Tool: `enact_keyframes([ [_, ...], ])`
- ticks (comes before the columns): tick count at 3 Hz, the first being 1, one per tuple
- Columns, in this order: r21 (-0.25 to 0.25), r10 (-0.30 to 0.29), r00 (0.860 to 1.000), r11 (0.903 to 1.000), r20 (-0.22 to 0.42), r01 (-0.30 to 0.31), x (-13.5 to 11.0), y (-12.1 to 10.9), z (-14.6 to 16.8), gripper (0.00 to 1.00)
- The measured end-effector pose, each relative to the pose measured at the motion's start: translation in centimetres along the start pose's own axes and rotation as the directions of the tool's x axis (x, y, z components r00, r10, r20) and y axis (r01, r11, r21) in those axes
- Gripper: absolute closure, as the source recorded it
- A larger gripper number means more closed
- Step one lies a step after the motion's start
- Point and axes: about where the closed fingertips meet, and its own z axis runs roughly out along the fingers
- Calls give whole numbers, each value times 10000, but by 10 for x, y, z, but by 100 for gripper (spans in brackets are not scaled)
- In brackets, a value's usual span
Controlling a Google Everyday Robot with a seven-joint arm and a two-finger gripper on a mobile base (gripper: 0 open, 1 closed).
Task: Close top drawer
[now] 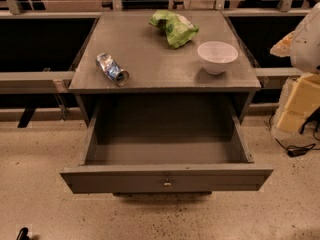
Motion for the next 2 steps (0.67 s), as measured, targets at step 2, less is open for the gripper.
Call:
enact_keyframes([
  [2,-523,-197,9998,9984,32,198,-2,2,29,0],
])
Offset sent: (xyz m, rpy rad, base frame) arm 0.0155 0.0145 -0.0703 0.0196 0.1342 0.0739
